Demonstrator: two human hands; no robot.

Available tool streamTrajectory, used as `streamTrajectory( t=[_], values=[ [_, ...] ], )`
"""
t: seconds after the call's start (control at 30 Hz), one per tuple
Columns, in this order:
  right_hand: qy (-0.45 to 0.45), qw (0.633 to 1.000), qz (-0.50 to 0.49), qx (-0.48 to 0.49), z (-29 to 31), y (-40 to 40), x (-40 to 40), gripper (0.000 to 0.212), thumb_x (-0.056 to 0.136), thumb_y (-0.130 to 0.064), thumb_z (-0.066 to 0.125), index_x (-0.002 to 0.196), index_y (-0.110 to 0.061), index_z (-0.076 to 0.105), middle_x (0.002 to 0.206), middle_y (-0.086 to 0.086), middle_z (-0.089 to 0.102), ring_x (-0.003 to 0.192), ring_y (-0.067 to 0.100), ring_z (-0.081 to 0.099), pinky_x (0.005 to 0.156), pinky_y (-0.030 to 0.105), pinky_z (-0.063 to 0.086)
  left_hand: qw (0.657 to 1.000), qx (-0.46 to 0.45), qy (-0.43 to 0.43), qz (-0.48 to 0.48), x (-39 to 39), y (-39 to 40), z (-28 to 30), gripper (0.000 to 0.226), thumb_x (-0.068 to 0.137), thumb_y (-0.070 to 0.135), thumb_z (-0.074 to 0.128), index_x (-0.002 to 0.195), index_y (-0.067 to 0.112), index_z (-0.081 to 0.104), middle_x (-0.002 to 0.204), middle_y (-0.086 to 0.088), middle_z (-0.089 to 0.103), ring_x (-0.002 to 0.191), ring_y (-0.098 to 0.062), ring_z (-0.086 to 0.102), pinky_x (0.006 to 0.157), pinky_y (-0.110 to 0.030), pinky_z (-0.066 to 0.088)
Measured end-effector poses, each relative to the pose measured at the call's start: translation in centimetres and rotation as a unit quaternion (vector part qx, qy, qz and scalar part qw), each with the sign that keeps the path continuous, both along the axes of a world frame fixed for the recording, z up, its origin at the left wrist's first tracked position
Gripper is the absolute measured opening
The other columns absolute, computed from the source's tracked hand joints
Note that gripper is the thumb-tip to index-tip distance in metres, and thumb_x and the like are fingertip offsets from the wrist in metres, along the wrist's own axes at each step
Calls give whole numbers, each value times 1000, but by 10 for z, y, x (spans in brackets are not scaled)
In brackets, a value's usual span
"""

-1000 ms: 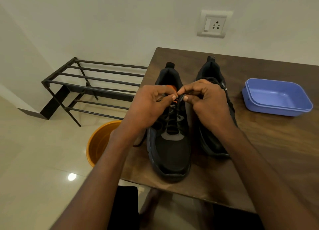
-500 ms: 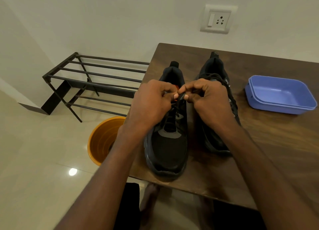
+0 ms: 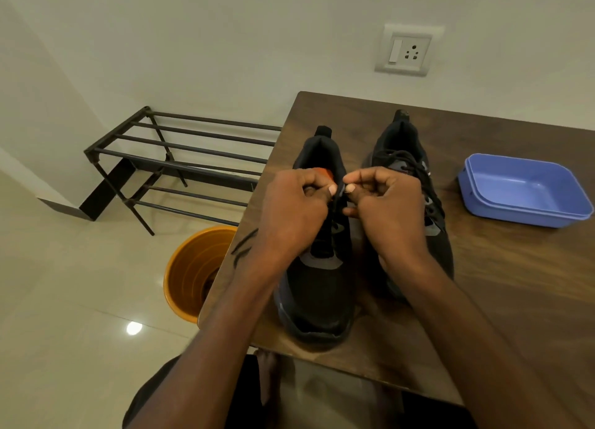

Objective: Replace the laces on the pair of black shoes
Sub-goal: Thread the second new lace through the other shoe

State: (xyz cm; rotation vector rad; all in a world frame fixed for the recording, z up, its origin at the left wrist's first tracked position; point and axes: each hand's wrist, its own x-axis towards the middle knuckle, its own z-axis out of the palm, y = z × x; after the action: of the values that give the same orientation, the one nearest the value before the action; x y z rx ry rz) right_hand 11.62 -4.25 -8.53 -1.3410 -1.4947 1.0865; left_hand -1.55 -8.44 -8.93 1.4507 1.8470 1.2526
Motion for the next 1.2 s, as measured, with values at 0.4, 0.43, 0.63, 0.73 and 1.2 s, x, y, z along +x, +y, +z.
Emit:
streamTrajectory(
  t=[0.4,0.43,0.63,0.73,1.2],
  values=[
    [-19,999,44,-3,1,-4,10,13,91,-19,78,87,-31,77,84,-12,76,86,4,73,83,38,63,980,11,199,13,-25,-5,-9,35,106,50,40,110,33,70,119,17,59,110,-6,57,106,-52,40],
    [-18,998,53,2,1,-4,10,14,91,-18,78,87,-32,77,83,-11,76,85,5,73,82,37,63,979,20,200,9,-26,-4,-10,38,105,52,39,110,31,70,117,16,60,106,-6,59,100,-49,47],
    [218,970,-107,5,32,4,27,9,97,-13,68,102,-12,75,85,4,76,70,17,73,65,29,62,990,34,135,11,-30,-5,-6,32,105,41,47,110,26,74,114,14,66,103,-3,62,87,-27,53],
    [137,938,-252,193,43,18,56,20,96,-12,62,114,-5,67,100,13,69,72,6,65,67,28,57,994,38,106,9,-33,-5,-7,31,105,40,49,113,25,75,114,13,67,106,-5,64,91,-31,55],
    [-152,936,-200,245,22,18,51,12,97,-20,67,107,-22,74,105,-6,70,97,14,64,77,24,46,993,48,107,3,-38,-4,-10,24,105,30,54,116,26,74,118,14,67,113,-3,62,97,-21,50]
  ],
)
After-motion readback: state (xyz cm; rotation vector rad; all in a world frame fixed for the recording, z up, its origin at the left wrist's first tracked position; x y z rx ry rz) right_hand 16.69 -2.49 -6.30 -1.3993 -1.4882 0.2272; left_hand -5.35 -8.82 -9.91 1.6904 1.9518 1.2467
